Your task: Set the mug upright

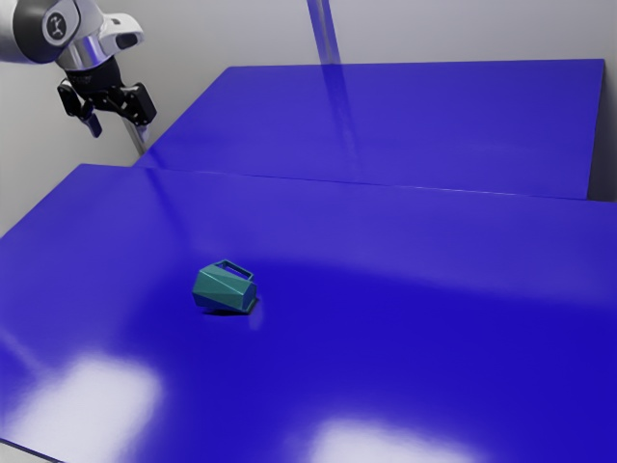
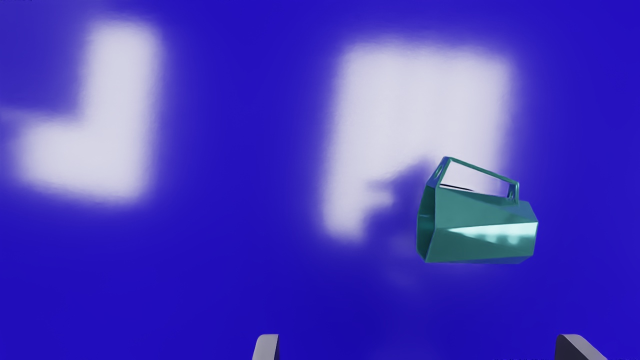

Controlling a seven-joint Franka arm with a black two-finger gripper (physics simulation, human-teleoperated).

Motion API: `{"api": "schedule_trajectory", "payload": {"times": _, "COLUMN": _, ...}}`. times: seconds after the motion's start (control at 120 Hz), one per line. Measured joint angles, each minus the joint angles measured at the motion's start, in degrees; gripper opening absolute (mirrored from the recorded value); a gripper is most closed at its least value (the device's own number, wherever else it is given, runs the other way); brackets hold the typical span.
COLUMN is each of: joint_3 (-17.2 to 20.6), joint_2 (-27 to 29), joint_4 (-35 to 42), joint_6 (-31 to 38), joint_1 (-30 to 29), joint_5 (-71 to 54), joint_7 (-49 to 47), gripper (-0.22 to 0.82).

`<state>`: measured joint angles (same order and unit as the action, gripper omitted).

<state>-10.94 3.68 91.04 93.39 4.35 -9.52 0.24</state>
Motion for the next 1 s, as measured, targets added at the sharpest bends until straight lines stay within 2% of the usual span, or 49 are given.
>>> {"api": "schedule_trajectory", "payload": {"times": 0.325, "joint_3": -0.46, "joint_2": -0.85, "joint_4": 1.21, "joint_6": 2.92, "joint_1": -0.23, "joint_5": 0.18, "joint_7": 2.08, "gripper": 0.60}}
{"api": "schedule_trajectory", "payload": {"times": 0.442, "joint_3": -1.16, "joint_2": -2.56, "joint_4": 1.58, "joint_6": 3.67, "joint_1": -1.35, "joint_5": 5.45, "joint_7": 2.66, "gripper": 0.60}}
{"api": "schedule_trajectory", "payload": {"times": 0.592, "joint_3": -4.24, "joint_2": -7.13, "joint_4": 3.85, "joint_6": 4.02, "joint_1": -2.32, "joint_5": 15.92, "joint_7": 3.27, "gripper": 0.60}}
{"api": "schedule_trajectory", "payload": {"times": 0.767, "joint_3": -4.61, "joint_2": -12.78, "joint_4": 6.31, "joint_6": 4.10, "joint_1": -9.45, "joint_5": 23.94, "joint_7": 4.17, "gripper": 0.60}}
{"api": "schedule_trajectory", "payload": {"times": 1.0, "joint_3": -4.61, "joint_2": -22.00, "joint_4": 6.72, "joint_6": 2.39, "joint_1": -12.78, "joint_5": 34.28, "joint_7": 6.24, "gripper": 0.60}}
